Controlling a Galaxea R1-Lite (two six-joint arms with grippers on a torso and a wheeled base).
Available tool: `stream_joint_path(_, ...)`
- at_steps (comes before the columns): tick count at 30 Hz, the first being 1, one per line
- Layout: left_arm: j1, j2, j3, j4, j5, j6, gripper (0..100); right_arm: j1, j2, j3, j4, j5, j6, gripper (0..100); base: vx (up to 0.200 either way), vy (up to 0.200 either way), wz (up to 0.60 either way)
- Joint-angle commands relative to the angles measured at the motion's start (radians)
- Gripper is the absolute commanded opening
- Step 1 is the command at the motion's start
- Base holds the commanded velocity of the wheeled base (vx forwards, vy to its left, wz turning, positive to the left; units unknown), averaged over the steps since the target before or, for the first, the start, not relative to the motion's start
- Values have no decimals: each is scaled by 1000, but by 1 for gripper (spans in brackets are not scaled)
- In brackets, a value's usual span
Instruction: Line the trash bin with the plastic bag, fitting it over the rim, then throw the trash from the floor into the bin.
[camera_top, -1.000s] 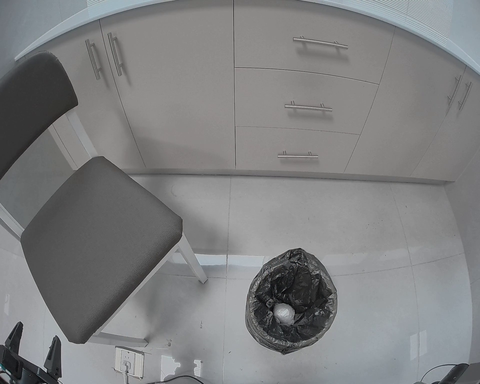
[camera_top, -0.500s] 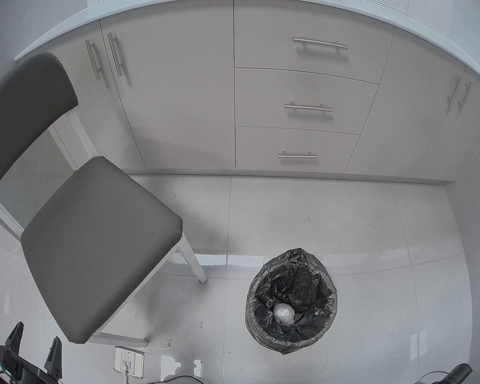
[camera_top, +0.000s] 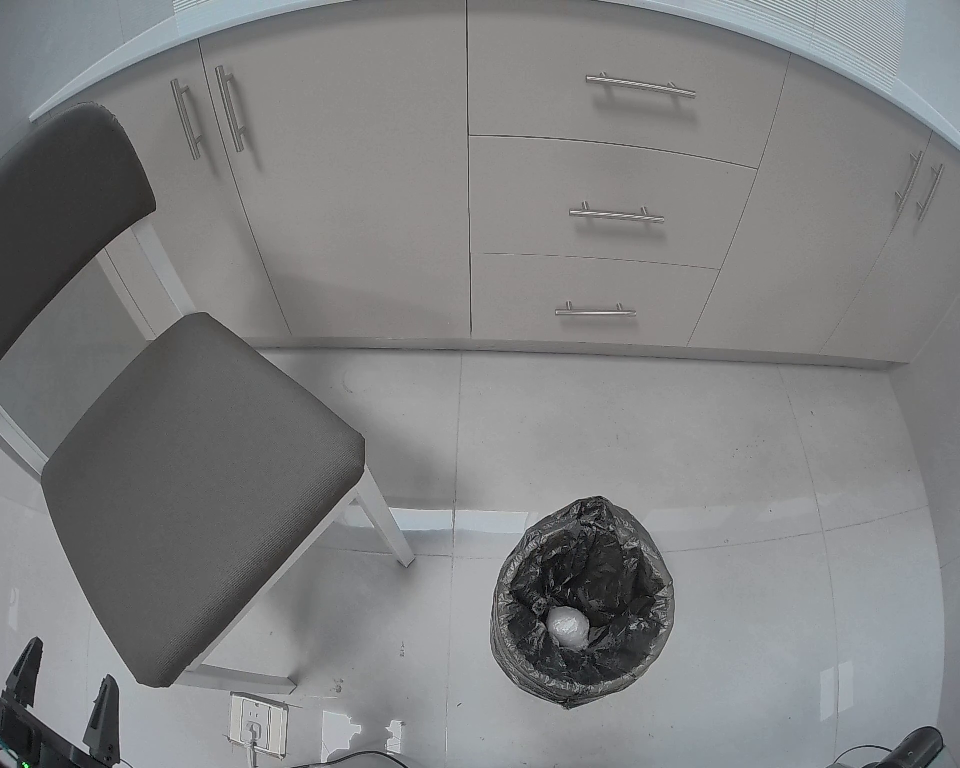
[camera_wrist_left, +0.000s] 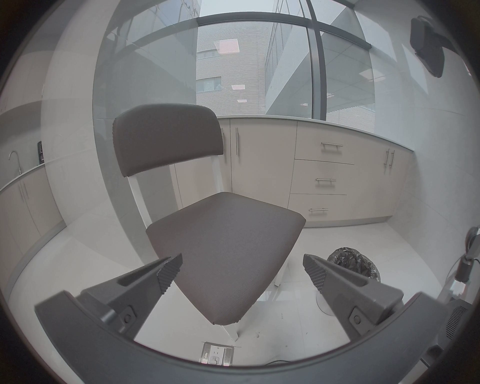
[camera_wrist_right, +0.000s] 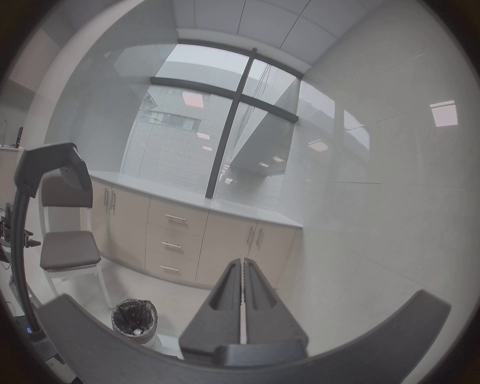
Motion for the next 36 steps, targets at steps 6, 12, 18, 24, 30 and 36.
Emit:
stream_joint_path(6, 2, -24, 17, 0, 1, 0, 100, -19, -158, 1, 64, -1, 22, 0, 0, 0, 0)
stream_joint_path(12, 1, -24, 17, 0, 1, 0, 100, -57, -167, 1, 108, -50, 24, 0, 0, 0, 0)
stream_joint_path(18, 1, -24, 17, 0, 1, 0, 100, -134, -224, 39, 121, -29, 19, 0, 0, 0, 0)
stream_joint_path(24, 2, -24, 17, 0, 1, 0, 100, -119, -254, 214, 125, 5, 95, 0, 0, 0, 0)
stream_joint_path(30, 1, -24, 17, 0, 1, 0, 100, -116, -254, 533, -128, 92, 331, 0, 0, 0, 0)
stream_joint_path(36, 1, -24, 17, 0, 1, 0, 100, -116, -254, 1106, -614, 89, 420, 0, 0, 0, 0)
